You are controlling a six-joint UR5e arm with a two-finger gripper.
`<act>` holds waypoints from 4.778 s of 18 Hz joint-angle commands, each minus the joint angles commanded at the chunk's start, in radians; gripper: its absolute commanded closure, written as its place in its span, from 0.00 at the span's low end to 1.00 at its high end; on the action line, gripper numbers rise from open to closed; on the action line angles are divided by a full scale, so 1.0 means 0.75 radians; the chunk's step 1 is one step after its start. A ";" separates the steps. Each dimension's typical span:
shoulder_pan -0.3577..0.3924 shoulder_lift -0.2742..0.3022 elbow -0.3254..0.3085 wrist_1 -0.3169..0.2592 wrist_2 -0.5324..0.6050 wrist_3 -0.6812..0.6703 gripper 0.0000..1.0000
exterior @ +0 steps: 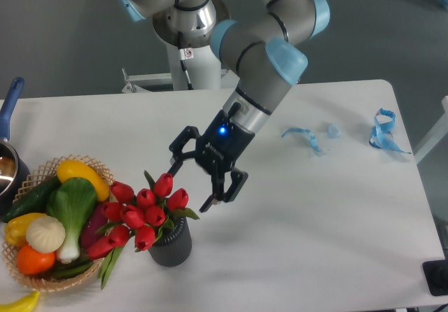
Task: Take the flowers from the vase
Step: 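Move the open gripper down toward the red tulip stems above the vase, then close the gripper around the red tulip stems, then lift the gripped tulips up out of the black vase, then carry the tulips away from the vase toward the blue ribbons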
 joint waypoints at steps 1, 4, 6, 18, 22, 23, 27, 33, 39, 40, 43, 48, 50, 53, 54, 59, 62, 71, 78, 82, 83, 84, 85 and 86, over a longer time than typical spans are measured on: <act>-0.016 -0.018 0.016 0.002 -0.002 0.000 0.00; -0.055 -0.074 0.059 0.006 -0.037 -0.049 0.00; -0.065 -0.090 0.061 0.010 -0.061 -0.092 0.00; -0.094 -0.133 0.061 0.010 -0.180 -0.094 0.74; -0.088 -0.129 0.061 0.010 -0.190 -0.094 1.00; -0.088 -0.127 0.061 0.010 -0.190 -0.094 1.00; -0.072 -0.113 0.061 0.010 -0.209 -0.098 1.00; -0.010 -0.037 0.061 0.010 -0.345 -0.202 1.00; 0.080 0.037 0.090 0.008 -0.550 -0.227 1.00; 0.096 0.037 0.104 0.006 -0.574 -0.227 1.00; 0.108 0.037 0.143 0.006 -0.603 -0.229 1.00; 0.118 0.037 0.176 0.006 -0.632 -0.268 1.00; 0.127 0.039 0.194 0.006 -0.644 -0.333 1.00; 0.139 0.047 0.221 0.006 -0.665 -0.439 1.00; 0.141 0.049 0.223 0.006 -0.665 -0.456 1.00; 0.176 0.069 0.225 0.004 -0.665 -0.517 1.00; 0.259 0.090 0.233 0.004 -0.642 -0.509 1.00; 0.317 0.098 0.315 0.008 0.089 -0.458 1.00; 0.309 0.092 0.262 -0.035 0.668 -0.301 1.00; 0.282 0.090 0.282 -0.090 0.830 -0.309 1.00; 0.256 0.086 0.301 -0.135 0.887 -0.305 1.00; 0.231 0.086 0.323 -0.194 0.942 -0.297 1.00; 0.211 0.086 0.337 -0.257 1.002 -0.282 1.00; 0.182 0.084 0.344 -0.286 1.053 -0.256 1.00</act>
